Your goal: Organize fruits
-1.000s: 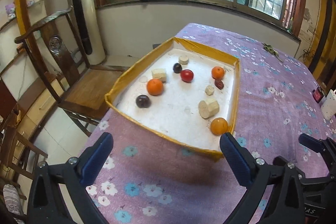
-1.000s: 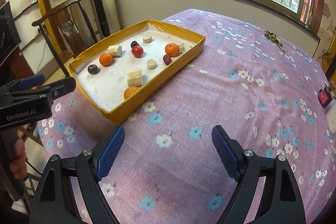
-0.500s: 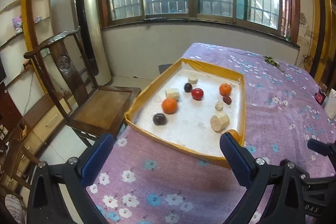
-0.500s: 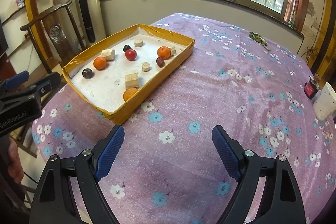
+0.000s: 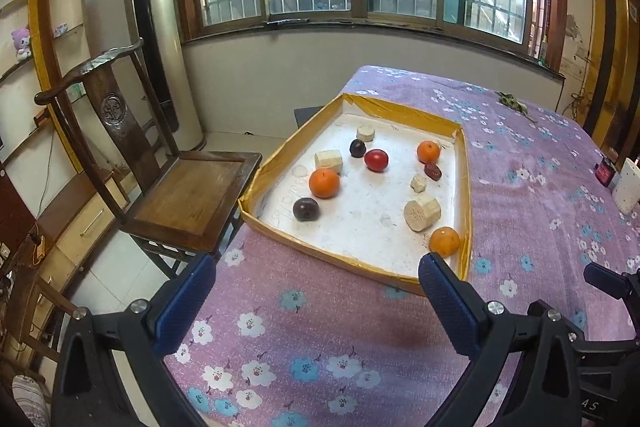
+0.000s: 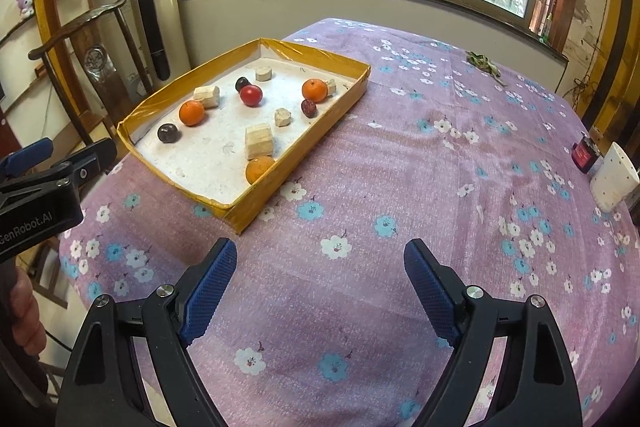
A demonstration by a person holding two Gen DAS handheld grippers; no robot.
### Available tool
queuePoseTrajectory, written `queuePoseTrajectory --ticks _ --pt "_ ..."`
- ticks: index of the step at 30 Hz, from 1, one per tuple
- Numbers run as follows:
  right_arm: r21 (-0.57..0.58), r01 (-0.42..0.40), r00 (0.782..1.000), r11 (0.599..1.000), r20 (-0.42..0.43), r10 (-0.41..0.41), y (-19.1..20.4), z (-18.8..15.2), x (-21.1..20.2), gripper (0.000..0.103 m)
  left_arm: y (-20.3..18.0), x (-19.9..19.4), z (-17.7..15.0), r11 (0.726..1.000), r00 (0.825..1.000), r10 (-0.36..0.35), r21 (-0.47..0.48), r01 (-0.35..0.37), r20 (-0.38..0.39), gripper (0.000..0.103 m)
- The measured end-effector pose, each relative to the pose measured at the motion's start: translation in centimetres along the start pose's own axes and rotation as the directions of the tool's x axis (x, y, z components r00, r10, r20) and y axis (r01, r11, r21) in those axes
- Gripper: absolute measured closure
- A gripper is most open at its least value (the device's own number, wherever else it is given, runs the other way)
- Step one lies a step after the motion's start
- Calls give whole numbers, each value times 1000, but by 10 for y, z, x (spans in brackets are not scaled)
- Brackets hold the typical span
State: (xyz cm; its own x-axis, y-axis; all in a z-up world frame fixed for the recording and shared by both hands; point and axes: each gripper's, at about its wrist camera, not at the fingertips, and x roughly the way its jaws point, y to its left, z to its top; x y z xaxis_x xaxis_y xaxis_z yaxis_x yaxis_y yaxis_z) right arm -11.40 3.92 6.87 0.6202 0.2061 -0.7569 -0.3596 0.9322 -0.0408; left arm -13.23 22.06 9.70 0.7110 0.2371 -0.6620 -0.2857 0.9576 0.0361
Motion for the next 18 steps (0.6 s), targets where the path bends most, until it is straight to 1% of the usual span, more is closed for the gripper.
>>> queuePoseTrajectory --ticks 6,9,13,18 --pt "12 12 1000 1000 -3 -11 1 -3 -1 17 1 3 -3 999 999 -36 13 36 -28 0" --pt "14 13 1000 1000 -5 -13 2 -3 -1 17 2 5 -4 999 998 -49 3 50 -33 0" --pt "14 15 1000 1000 -4 -15 2 -3 -1 17 3 10 -2 996 993 -94 -10 93 -66 1" --pt "25 29 999 999 16 -30 2 -5 -5 17 -2 2 -3 995 995 -95 18 96 -17 0"
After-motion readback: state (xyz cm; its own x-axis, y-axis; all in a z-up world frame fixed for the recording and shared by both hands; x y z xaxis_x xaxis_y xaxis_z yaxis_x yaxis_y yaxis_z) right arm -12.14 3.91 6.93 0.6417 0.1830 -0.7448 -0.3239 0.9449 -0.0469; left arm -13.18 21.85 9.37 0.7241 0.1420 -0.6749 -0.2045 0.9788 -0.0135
